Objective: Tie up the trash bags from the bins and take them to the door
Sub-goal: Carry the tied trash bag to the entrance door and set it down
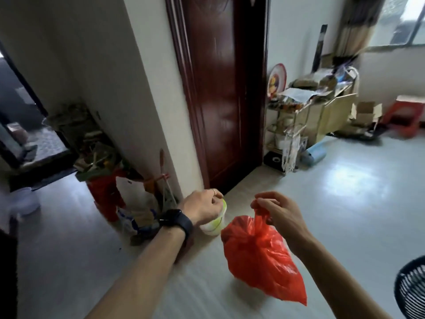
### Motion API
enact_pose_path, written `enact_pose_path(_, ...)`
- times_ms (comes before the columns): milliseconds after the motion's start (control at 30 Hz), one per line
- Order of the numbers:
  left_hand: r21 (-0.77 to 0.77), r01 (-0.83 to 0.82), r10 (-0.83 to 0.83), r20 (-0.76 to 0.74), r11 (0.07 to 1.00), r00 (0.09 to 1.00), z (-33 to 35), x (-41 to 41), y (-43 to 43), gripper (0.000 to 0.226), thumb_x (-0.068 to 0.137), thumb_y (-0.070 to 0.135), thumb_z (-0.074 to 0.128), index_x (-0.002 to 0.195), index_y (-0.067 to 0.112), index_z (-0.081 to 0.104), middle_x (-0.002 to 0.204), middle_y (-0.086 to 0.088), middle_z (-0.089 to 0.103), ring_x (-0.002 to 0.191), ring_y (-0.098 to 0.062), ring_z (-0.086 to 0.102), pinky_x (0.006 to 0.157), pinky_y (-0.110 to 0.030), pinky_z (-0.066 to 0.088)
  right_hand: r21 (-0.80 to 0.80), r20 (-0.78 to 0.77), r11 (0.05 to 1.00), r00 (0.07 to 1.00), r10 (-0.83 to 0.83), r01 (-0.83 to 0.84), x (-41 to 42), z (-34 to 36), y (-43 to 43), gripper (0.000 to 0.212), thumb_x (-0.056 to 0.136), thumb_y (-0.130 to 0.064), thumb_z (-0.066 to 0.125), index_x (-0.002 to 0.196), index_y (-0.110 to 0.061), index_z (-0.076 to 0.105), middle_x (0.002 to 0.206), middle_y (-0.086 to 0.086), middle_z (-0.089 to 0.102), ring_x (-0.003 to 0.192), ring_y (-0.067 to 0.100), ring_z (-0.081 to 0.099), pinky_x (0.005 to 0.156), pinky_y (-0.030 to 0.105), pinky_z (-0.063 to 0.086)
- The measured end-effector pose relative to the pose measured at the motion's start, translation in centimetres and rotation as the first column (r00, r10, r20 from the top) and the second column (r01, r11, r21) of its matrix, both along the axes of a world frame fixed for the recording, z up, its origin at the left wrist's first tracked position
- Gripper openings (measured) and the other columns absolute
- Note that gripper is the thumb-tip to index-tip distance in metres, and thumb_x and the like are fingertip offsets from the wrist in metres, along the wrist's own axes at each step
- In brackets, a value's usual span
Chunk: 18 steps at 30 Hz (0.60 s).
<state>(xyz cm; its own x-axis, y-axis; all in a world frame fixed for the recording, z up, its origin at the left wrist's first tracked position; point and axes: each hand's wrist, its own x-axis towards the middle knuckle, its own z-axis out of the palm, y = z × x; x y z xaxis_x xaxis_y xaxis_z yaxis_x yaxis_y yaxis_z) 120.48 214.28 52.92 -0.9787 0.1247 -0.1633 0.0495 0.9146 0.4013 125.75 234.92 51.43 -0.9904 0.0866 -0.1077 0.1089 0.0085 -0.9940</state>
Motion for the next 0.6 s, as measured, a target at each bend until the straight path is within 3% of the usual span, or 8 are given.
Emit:
enact_pose_path(200,-0.005,0.203,-0.204,-0.007,0.979,0.979,-0.6,-10.9,7.4,0.043,0.083,0.054,0.046,0.122,0.041,0.059,0.115,0.016,0.067,0.111,-0.012,0.061,0.099,-0.036,0.048,0.033,-0.032,0.977,0.978,-0.207,0.209,-6.6,0.2,7.8,0.01,0.094,-0.011,0.063,0.1,-0.013,0.07,0.087,0.006,0.078,0.086,0.022,0.071,0.061,0.019,0.052)
enact_pose_path(333,-0.048,0.34,-0.342,-0.056,0.939,0.938,-1.9,-19.2,12.2,0.037,0.09,0.047,0.049,0.125,0.038,0.058,0.119,0.014,0.065,0.114,-0.013,0.06,0.1,-0.035,0.046,0.055,-0.042,0.921,0.922,-0.384,0.386,-11.9,-0.2,12.7,0.012,0.092,-0.014,0.066,0.102,-0.014,0.072,0.085,0.004,0.078,0.092,0.027,0.072,0.078,0.039,0.06)
enact_pose_path(433,-0.04,0.424,-0.426,-0.025,0.905,0.905,-2.9,-24.2,15.7,0.037,0.09,0.046,0.05,0.125,0.037,0.058,0.121,0.013,0.065,0.117,-0.013,0.059,0.102,-0.035,0.044,0.051,-0.044,0.848,0.85,-0.526,0.527,-14.9,-0.1,15.8,0.013,0.09,-0.012,0.064,0.101,-0.015,0.072,0.088,0.007,0.077,0.095,0.032,0.07,0.088,0.051,0.055)
enact_pose_path(600,-0.02,0.542,-0.541,0.044,0.84,0.84,-5.2,-31.2,22.4,0.038,0.089,0.045,0.049,0.125,0.037,0.057,0.121,0.01,0.066,0.115,-0.014,0.06,0.102,-0.036,0.044,0.025,-0.011,0.747,0.747,-0.665,0.665,-19.6,-0.9,21.0,0.013,0.089,-0.011,0.065,0.099,-0.015,0.071,0.095,0.014,0.076,0.09,0.028,0.068,0.078,0.042,0.052)
